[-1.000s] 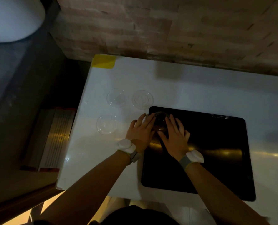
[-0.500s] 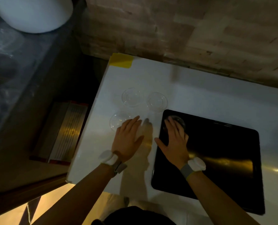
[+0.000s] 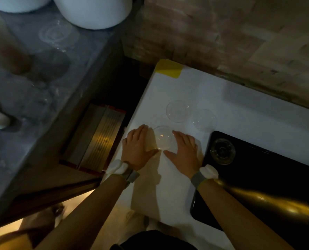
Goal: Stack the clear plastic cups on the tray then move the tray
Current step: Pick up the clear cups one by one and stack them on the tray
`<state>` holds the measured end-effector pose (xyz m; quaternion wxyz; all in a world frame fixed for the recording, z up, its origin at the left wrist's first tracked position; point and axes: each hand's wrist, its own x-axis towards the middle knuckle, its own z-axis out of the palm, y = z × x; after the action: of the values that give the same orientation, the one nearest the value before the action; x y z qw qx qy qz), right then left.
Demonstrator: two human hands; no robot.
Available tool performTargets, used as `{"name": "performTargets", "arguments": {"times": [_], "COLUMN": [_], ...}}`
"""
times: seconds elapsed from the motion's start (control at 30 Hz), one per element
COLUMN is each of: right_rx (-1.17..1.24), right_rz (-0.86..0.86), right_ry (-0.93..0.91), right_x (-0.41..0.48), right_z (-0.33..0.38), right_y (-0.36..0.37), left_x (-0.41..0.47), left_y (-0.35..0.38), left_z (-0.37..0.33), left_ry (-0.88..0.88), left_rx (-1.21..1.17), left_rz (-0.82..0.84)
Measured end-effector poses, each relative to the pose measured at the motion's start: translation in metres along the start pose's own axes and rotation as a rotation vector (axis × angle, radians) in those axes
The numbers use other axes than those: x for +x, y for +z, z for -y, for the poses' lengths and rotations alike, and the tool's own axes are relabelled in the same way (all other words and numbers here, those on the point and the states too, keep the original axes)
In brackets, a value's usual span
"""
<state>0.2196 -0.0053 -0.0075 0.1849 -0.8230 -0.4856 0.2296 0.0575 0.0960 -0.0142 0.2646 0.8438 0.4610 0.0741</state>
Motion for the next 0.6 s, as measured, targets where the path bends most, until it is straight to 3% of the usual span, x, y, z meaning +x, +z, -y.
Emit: {"name": "performTargets", "arguments": {"times": [0.17, 0.33, 0.47, 0.6], "right_rx": [-0.050, 0.001, 0.136, 0.448], "right_rz": [-0.014, -0.043, -0.060, -0.102], "right_ry": [0.123, 0.129, 0.156, 0.239], "right_x": [0.005, 0.002, 0.001, -0.004], "right_z": [0.005, 0.008, 0.007, 0.002], "right_y": [0.002, 0.001, 0.000, -0.001], "left_x": [0.012, 0.011, 0.009, 0.001], "left_y": [0.006, 0.010, 0.011, 0.007], "left_z": [-0.006, -0.006, -0.012, -0.019], "left_ry": [-0.020, 0.009, 0.001, -0.062], "left_rx": [0.105, 0.045, -0.141, -0.340], "left_rz": [0.040, 0.006, 0.032, 0.105]}}
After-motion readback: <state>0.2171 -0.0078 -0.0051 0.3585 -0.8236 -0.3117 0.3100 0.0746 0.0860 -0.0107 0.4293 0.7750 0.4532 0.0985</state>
